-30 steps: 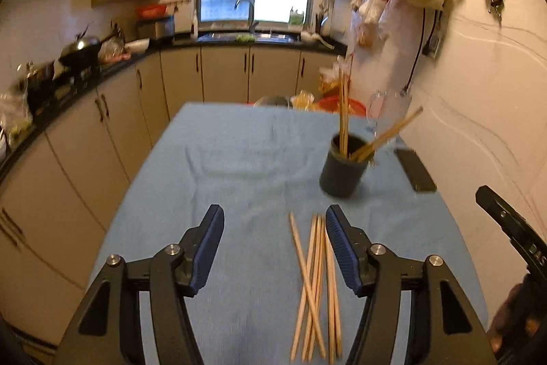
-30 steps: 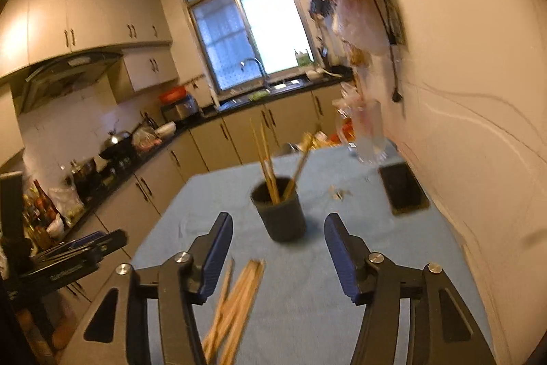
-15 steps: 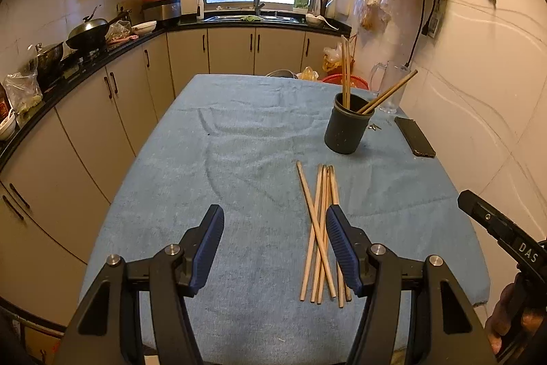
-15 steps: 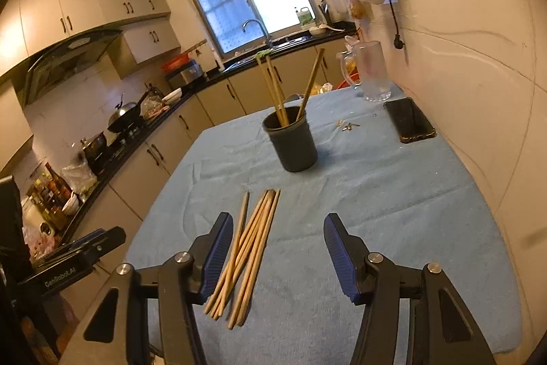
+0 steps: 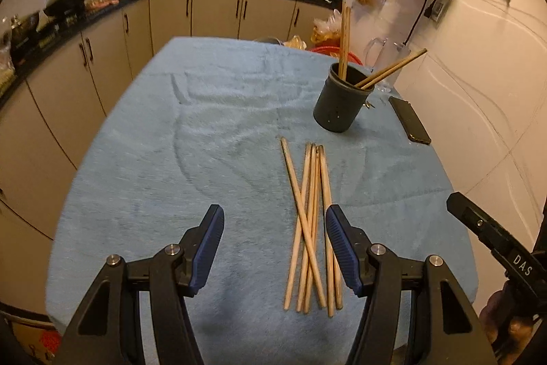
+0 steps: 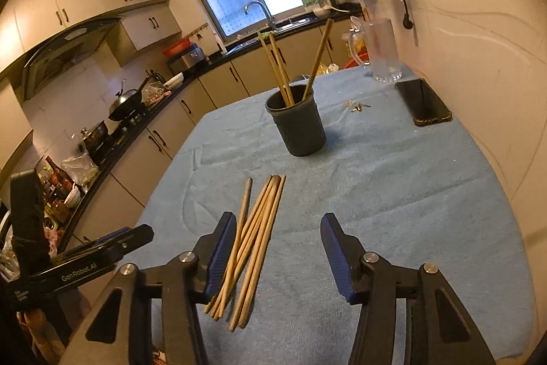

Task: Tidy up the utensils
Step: 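Lower the left gripper onto a chopstick and close while the right gripper grasps chopsticks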

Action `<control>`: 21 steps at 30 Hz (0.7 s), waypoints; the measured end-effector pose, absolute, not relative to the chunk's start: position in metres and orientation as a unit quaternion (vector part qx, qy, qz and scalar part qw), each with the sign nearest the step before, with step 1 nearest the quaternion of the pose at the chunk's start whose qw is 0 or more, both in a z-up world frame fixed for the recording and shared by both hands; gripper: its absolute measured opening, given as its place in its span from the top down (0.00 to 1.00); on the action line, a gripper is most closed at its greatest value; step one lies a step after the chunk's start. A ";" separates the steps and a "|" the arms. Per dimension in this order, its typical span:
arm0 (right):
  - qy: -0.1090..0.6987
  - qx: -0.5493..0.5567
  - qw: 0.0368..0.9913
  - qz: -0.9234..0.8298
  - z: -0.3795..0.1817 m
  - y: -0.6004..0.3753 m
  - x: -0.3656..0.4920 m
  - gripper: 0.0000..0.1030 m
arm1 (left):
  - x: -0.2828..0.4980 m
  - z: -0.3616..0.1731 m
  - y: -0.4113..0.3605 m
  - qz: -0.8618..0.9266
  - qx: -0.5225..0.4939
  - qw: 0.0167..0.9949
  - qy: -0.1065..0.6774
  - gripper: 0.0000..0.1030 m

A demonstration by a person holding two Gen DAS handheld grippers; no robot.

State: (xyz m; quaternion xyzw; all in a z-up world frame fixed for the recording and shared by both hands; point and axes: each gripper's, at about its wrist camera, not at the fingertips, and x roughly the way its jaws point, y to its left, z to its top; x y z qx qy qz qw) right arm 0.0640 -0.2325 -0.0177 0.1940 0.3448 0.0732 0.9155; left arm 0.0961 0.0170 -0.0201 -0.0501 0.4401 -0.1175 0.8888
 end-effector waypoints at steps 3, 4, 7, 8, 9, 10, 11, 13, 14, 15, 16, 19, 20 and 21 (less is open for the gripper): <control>0.352 0.195 0.913 0.071 -0.025 -0.234 0.076 0.48 | 0.111 -0.029 0.010 -0.127 -0.053 0.881 0.453 0.39; 0.354 0.195 0.912 0.069 -0.027 -0.235 0.080 0.48 | 0.118 -0.033 0.007 -0.128 -0.053 0.877 0.459 0.39; 0.364 0.191 0.909 0.066 -0.036 -0.238 0.092 0.50 | 0.137 -0.044 -0.001 -0.133 -0.053 0.869 0.474 0.39; 0.367 0.192 0.908 0.067 -0.038 -0.238 0.095 0.50 | 0.144 -0.048 -0.004 -0.133 -0.055 0.866 0.479 0.39; 0.373 0.194 0.905 0.067 -0.043 -0.239 0.102 0.52 | 0.150 -0.051 -0.006 -0.133 -0.056 0.863 0.485 0.39; 0.376 0.194 0.903 0.067 -0.046 -0.240 0.106 0.53 | 0.158 -0.056 -0.008 -0.132 -0.057 0.857 0.494 0.39; 0.379 0.197 0.902 0.068 -0.049 -0.241 0.110 0.53 | 0.165 -0.059 -0.010 -0.131 -0.058 0.854 0.500 0.40; 0.386 0.199 0.898 0.069 -0.056 -0.244 0.119 0.57 | 0.178 -0.066 -0.016 -0.128 -0.058 0.848 0.511 0.43; 0.391 0.200 0.896 0.070 -0.059 -0.245 0.124 0.58 | 0.185 -0.070 -0.021 -0.128 -0.054 0.845 0.516 0.43; 0.393 0.200 0.895 0.070 -0.061 -0.246 0.128 0.58 | 0.192 -0.073 -0.025 -0.129 -0.049 0.843 0.519 0.43; 0.394 0.201 0.894 0.070 -0.064 -0.248 0.132 0.58 | 0.197 -0.076 -0.029 -0.126 -0.045 0.842 0.522 0.45; 0.400 0.207 0.890 0.069 -0.071 -0.254 0.142 0.59 | 0.216 -0.087 -0.039 -0.123 -0.033 0.837 0.533 0.51; 0.402 0.208 0.889 0.067 -0.073 -0.255 0.145 0.59 | 0.223 -0.091 -0.042 -0.124 -0.035 0.834 0.536 0.53; 0.404 0.211 0.888 0.066 -0.076 -0.257 0.148 0.59 | 0.230 -0.095 -0.044 -0.122 -0.039 0.833 0.539 0.58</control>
